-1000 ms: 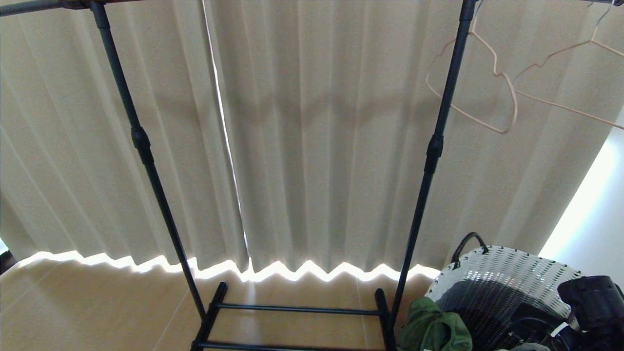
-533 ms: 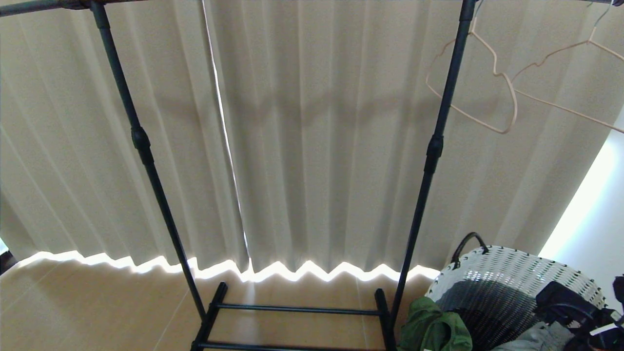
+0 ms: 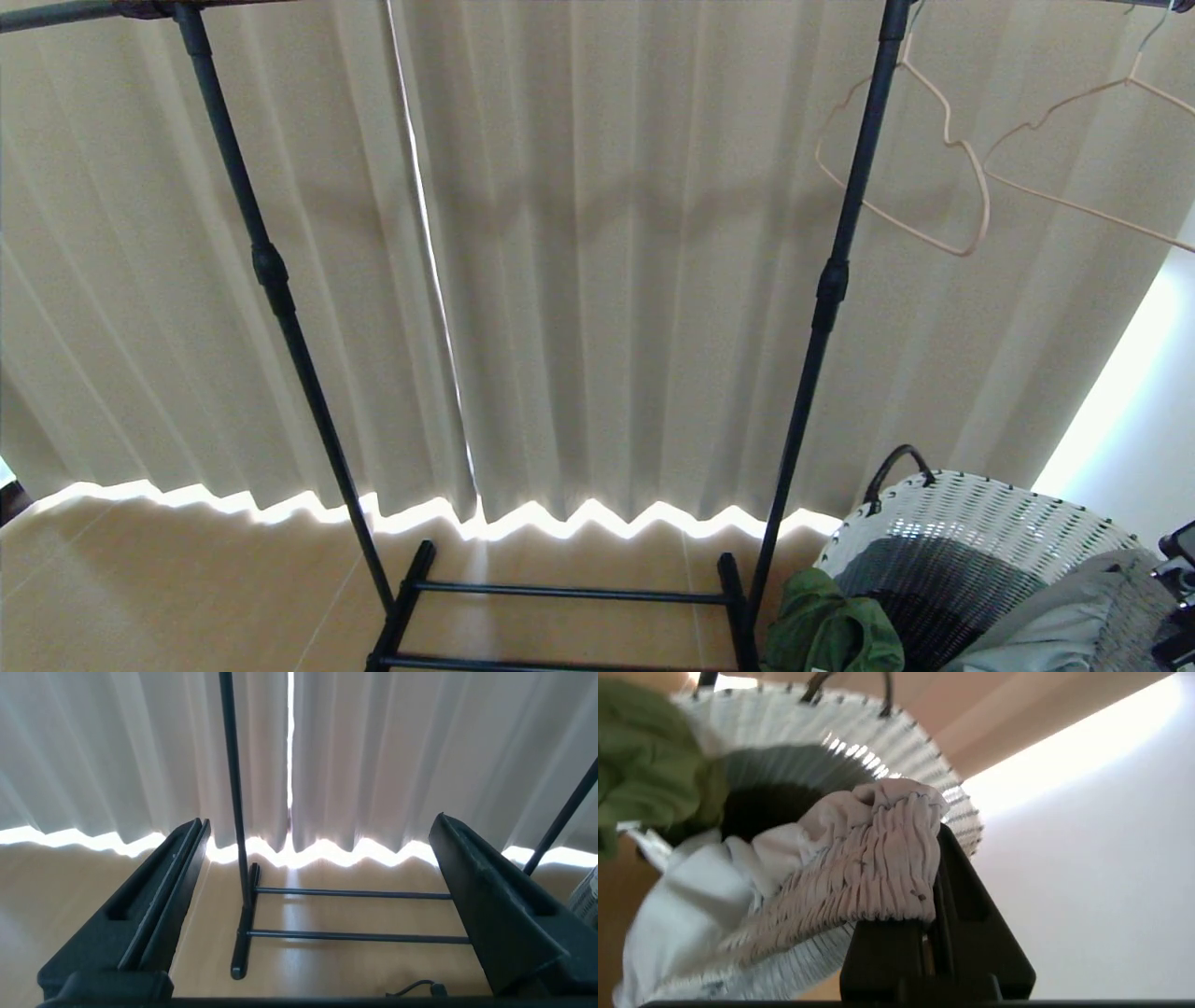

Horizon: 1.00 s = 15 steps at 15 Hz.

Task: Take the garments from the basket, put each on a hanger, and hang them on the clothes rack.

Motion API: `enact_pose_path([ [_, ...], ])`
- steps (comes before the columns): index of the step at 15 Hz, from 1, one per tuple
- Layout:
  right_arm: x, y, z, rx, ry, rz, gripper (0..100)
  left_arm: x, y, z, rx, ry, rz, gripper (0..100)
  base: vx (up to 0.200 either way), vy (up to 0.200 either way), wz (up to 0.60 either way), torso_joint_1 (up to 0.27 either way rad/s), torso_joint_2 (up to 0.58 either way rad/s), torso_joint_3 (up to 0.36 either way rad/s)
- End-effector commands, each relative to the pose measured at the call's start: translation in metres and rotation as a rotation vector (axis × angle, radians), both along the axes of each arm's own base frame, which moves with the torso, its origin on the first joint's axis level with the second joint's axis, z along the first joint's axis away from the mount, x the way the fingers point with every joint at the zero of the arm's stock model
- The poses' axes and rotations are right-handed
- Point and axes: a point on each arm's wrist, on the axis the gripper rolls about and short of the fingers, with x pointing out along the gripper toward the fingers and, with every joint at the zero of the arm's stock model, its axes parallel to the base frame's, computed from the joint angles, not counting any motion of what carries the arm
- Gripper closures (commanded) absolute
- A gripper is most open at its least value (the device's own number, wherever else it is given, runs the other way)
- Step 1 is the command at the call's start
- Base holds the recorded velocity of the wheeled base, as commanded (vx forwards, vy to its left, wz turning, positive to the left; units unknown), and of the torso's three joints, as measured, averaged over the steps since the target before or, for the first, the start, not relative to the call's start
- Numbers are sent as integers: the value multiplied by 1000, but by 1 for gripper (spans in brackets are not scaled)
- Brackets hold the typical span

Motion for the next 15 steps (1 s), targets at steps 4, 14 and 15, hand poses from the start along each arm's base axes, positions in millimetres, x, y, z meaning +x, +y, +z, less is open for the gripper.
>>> enact_pose_path([
  [4, -5, 0, 5, -4, -50, 0, 100, 0, 0, 0, -1, 0, 1, 0, -200, 0, 0, 2, 1, -1],
  [14, -7, 1, 5, -4, -53, 1, 100, 0, 0, 0, -1, 0, -1, 0, -100, 0, 0, 1, 2, 1],
  [15, -7, 1, 5, -4, -53, 1, 100, 0, 0, 0, -1, 0, -1, 0, 0, 0, 0, 0, 0, 0],
])
